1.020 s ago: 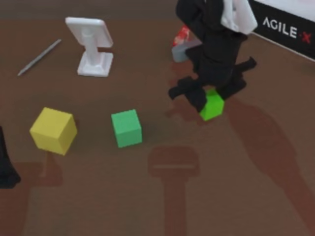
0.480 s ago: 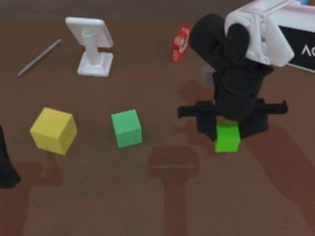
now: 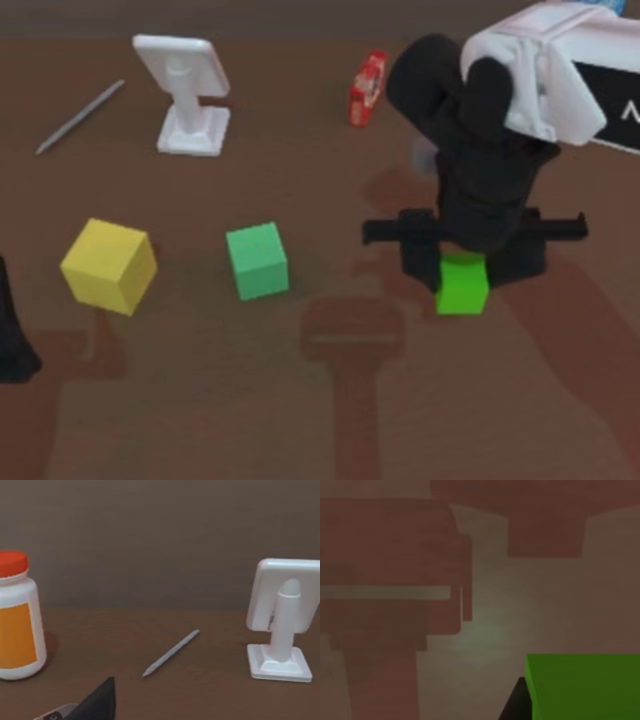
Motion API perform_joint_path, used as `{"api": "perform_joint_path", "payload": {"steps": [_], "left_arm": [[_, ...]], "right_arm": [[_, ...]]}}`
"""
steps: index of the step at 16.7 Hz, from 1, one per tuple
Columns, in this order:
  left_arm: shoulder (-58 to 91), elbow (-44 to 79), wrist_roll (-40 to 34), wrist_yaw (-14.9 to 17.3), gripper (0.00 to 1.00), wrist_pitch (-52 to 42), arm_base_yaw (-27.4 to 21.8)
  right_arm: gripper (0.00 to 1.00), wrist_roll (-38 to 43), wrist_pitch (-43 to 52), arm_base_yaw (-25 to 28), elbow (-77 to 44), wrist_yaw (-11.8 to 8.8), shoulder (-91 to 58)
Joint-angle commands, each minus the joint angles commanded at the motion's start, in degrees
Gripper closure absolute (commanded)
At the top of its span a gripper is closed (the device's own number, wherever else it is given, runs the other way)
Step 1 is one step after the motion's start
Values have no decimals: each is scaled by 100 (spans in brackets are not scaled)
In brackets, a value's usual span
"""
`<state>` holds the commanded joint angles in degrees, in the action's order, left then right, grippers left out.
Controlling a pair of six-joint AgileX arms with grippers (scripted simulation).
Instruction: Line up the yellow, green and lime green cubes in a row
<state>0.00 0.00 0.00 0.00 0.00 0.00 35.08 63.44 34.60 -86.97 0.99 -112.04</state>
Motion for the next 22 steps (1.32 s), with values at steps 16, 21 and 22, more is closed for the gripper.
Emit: {"api": "perform_joint_path", "payload": {"steps": [16, 21, 22], "left_arm": [[0, 0, 0, 0, 0, 0, 0], [0, 0, 0, 0, 0, 0, 0], [0, 0, 0, 0, 0, 0, 0]], "right_arm": [[62, 30, -1376, 49, 937, 10, -411], [25, 30, -1376, 49, 937, 10, -411], [17, 30, -1376, 49, 937, 10, -411]]}}
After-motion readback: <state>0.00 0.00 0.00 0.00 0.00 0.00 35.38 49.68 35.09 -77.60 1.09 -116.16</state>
